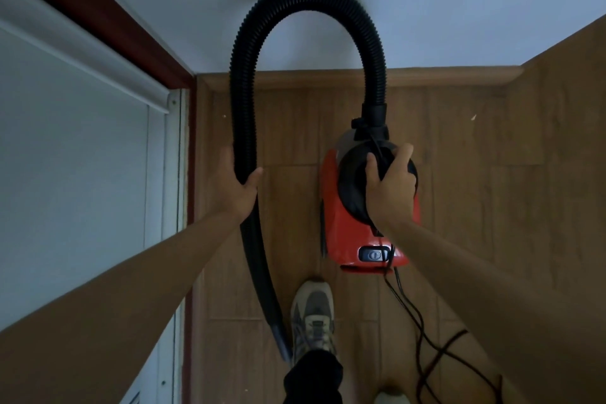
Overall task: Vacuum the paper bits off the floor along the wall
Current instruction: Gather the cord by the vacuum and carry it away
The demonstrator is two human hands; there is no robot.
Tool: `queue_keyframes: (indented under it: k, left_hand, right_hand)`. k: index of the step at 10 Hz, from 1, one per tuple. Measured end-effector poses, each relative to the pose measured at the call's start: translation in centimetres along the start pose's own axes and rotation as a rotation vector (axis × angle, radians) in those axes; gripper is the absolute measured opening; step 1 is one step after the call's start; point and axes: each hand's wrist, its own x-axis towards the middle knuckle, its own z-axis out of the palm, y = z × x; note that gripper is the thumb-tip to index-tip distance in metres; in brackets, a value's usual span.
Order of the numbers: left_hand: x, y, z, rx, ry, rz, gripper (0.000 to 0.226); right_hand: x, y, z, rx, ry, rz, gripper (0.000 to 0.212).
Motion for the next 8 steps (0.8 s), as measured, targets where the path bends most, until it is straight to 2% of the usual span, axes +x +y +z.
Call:
queue_keyframes:
  k: [1,2,4,5,6,7,8]
  left_hand:
    - [0.9,-0.9,-0.1,0.053,0.023,0.0,0.06]
    - [1.6,-1.6,0.1,0.076,0.033,-0.015,0.058]
    - [2.2,-1.8,1.3,0.077,0.046,-0.027,0.045]
    - [2.2,-1.4,1.5,0.09,-0.021,-0.126,0.061]
    - [2.2,-0.4,1.3,0.127,-0.119,-0.249,0.082]
    - [1.8,1.2,0.5,0.19,-0.157,-0.345,0.091]
    - [1.2,3.5,-0.9,0.241,-0.154,-0.304,0.095]
  right_hand:
    - [0.5,0.9,1.0,0.006,0.014,0.0,0.027]
    - [0.8,1.7,1.7,0.021,0.033,0.033,0.028]
    - [1.1,1.9,2.2,0.047,0.064,0.063,0.031]
    - [1.2,1.8,2.0,0.009,0.01,0.066,0.033]
    - [1.1,1.3,1.1,-0.122,-0.088,0.029,0.037]
    - [1.0,0.6,-0.1,-0.278,-0.196,-0.011,0.047]
    - [1.4,-0.9,-2.2,-0.482,-0.282,-0.092,0.054]
